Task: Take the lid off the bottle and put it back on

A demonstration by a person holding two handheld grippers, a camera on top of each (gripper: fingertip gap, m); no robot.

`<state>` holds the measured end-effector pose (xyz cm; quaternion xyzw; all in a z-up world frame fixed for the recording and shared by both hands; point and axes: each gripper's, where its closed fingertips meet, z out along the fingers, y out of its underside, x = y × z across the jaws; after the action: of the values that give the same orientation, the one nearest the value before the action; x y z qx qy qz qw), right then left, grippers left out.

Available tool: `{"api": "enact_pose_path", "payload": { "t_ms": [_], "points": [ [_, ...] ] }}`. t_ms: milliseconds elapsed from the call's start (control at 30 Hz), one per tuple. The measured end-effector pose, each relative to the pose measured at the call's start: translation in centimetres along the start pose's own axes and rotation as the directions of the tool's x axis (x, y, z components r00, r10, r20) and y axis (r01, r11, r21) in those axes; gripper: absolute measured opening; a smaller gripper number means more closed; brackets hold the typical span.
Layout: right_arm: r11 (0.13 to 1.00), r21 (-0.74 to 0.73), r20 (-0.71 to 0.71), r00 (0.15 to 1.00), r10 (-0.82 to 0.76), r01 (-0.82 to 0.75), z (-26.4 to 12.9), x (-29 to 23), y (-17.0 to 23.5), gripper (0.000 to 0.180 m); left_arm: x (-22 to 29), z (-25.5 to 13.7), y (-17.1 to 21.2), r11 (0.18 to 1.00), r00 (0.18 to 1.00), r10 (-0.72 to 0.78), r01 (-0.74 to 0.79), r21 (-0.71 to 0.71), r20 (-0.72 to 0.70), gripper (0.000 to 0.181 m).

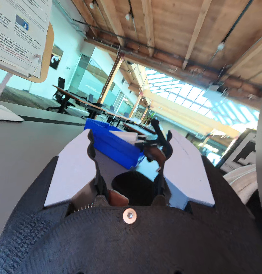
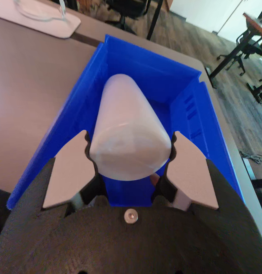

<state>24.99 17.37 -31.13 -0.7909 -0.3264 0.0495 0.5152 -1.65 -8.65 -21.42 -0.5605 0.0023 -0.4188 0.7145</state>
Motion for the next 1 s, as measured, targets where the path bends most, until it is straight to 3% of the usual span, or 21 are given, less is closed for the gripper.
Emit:
{"api": "enact_pose_path", "payload": {
  "t_ms": [167, 333, 433, 567, 667, 733, 800, 900, 933, 1000],
  "points": [
    [0.961, -0.277, -0.018, 1.000, -0.023, 0.017, 1.0, -0.5, 4.0, 0.105, 0.3, -0.9, 1.1, 0.955, 0.960, 0.262, -0.243, -0.171, 0.095, 0.092],
    [0.899, -0.437, -0.002, 0.999, -0.038, 0.033, 1.2, -0.6, 6.2, 0.105, -0.1, -2.9, 0.6, 0.847, 0.856, 0.490, -0.425, -0.320, 0.162, 0.091],
    [0.923, -0.385, -0.003, 1.000, -0.015, 0.012, 1.2, -0.1, 5.3, 0.114, -0.1, -4.2, -0.4, 0.791, 0.796, 0.576, -0.485, -0.373, 0.185, 0.092],
    [0.983, -0.165, -0.115, 0.992, 0.061, -0.079, -0.9, 2.4, 2.2, 0.119, -0.9, -7.0, -3.5, 0.746, 0.690, 0.658, -0.540, -0.391, 0.302, 0.092],
    [0.992, 0.024, 0.040, 0.991, 0.125, -0.126, -3.8, 0.9, -0.2, 0.078, -2.8, -10.2, -5.7, 0.722, 0.579, 0.691, -0.525, -0.451, 0.433, 0.092],
    [0.986, 0.084, 0.265, 0.957, 0.115, -0.141, -5.7, -2.3, -1.1, 0.072, -4.9, -12.9, -6.3, 0.703, 0.483, 0.711, -0.476, -0.528, 0.511, 0.092],
    [0.992, 0.026, 0.474, 0.875, 0.100, -0.127, -7.0, -5.7, -0.5, 0.077, -7.1, -15.2, -5.9, 0.697, 0.419, 0.716, -0.392, -0.600, 0.558, 0.091],
    [0.988, -0.150, 0.512, 0.857, 0.057, 0.024, -5.7, -7.7, 2.5, 0.082, -9.4, -16.8, -3.5, 0.700, 0.447, 0.696, -0.251, -0.668, 0.561, 0.089],
    [0.981, -0.173, 0.495, 0.869, 0.005, 0.093, -4.9, -8.0, 3.2, 0.076, -9.9, -17.1, -2.6, 0.694, 0.468, 0.689, -0.208, -0.689, 0.554, 0.088],
    [0.965, -0.186, 0.498, 0.864, -0.070, 0.185, -3.8, -9.0, 3.8, 0.045, -11.1, -17.5, -1.3, 0.670, 0.463, 0.699, -0.158, -0.726, 0.544, 0.072]
  ]
}}
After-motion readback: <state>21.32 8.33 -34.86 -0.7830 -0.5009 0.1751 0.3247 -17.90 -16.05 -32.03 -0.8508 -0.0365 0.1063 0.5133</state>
